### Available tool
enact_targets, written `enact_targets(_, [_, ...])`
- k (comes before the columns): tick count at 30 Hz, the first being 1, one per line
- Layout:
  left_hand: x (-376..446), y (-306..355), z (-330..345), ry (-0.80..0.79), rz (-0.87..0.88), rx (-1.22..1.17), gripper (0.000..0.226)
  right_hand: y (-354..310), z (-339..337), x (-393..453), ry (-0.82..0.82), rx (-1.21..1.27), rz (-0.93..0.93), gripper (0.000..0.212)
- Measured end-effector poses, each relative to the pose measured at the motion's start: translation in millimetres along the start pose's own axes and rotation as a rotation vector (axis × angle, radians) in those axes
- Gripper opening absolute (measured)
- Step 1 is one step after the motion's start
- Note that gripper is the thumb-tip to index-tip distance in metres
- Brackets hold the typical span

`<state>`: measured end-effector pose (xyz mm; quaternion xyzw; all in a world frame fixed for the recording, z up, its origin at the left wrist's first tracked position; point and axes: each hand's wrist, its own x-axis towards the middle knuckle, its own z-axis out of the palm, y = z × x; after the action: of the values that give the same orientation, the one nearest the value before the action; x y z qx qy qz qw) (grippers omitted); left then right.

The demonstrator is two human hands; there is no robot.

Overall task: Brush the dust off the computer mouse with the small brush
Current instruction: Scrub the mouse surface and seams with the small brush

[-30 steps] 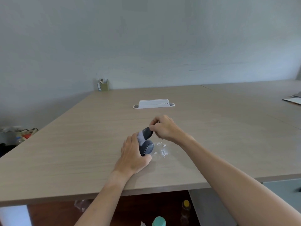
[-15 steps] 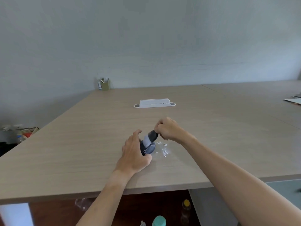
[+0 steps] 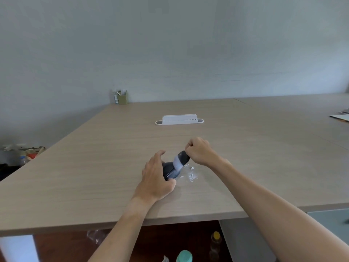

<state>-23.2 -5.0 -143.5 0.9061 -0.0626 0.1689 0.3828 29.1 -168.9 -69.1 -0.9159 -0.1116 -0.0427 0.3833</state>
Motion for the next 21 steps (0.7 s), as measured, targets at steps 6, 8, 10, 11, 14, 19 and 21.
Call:
enact_targets(6, [1, -3, -1, -0.003, 0.010, -0.010, 0.083, -10, -4, 1, 0.055, 0.084, -0.049, 0.024])
enact_targets(8, [1, -3, -1, -0.007, 0.019, -0.014, 0.082, -12, 0, 1, -0.036, 0.066, -0.037, 0.022])
enact_targets(10, [0, -2, -1, -0.013, 0.025, -0.015, 0.082, -8, 0, 2, -0.051, -0.005, -0.020, 0.021])
enact_targets(11, [0, -2, 0, -0.015, 0.028, -0.011, 0.082, -6, -2, 2, -0.024, -0.038, -0.024, 0.021])
enact_targets(14, [0, -1, 0, -0.018, 0.045, -0.007, 0.082, -3, -7, 0, 0.105, -0.037, -0.041, 0.023])
enact_targets(19, [2, -2, -1, -0.021, 0.055, -0.060, 0.078, -10, 0, 2, 0.034, 0.093, -0.045, 0.018])
enact_targets(21, [1, -1, -2, -0.022, 0.054, -0.064, 0.079, -6, 2, 3, -0.024, 0.035, -0.029, 0.015])
